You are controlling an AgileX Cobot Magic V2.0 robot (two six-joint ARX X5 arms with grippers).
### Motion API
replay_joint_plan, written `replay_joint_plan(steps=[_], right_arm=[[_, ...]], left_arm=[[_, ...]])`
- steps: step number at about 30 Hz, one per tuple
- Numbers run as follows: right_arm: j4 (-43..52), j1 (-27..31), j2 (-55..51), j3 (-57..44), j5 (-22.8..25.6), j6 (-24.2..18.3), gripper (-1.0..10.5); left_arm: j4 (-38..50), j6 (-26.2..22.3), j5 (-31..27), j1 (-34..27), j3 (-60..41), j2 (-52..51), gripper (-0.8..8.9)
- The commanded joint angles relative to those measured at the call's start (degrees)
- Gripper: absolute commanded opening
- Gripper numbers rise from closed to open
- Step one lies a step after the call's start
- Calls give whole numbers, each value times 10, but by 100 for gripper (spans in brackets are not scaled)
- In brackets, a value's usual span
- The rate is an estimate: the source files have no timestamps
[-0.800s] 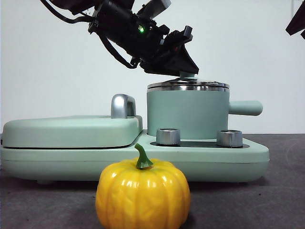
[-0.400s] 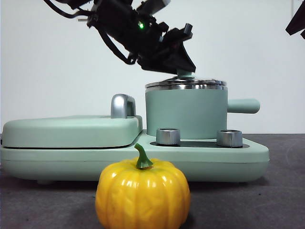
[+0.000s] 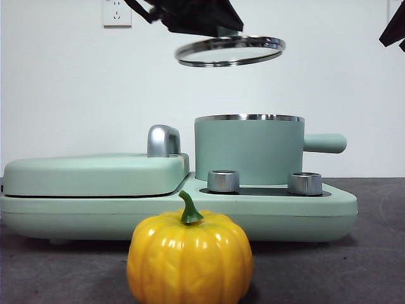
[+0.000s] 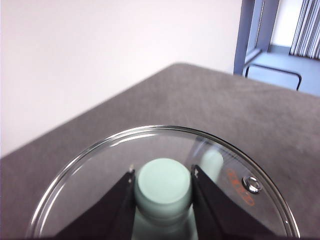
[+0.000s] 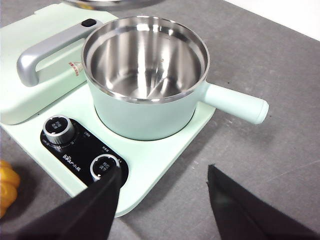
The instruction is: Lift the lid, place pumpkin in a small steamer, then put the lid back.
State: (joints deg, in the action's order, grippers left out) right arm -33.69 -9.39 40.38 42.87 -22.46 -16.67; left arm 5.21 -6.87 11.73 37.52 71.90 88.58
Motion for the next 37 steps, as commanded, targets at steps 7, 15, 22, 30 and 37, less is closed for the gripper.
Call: replay_joint_plan(steps=[7, 15, 22, 30, 37], right_arm=[[6, -2, 3, 10, -1, 1, 276], [6, -13, 3, 10, -1, 1, 276], [4, -41, 3, 10, -2, 0, 276], [-3, -97, 4, 10, -2, -3, 276], [-12, -163, 25, 10, -1, -3, 371]], left_arm=[[-151, 67, -73, -18, 16, -83, 10], [-211, 67, -92, -41, -2, -137, 10], [-263, 65, -92, -73, -14, -181, 10], [-263, 73, -92, -119, -89, -251, 10], [-264, 93, -92, -151, -169, -326, 10]])
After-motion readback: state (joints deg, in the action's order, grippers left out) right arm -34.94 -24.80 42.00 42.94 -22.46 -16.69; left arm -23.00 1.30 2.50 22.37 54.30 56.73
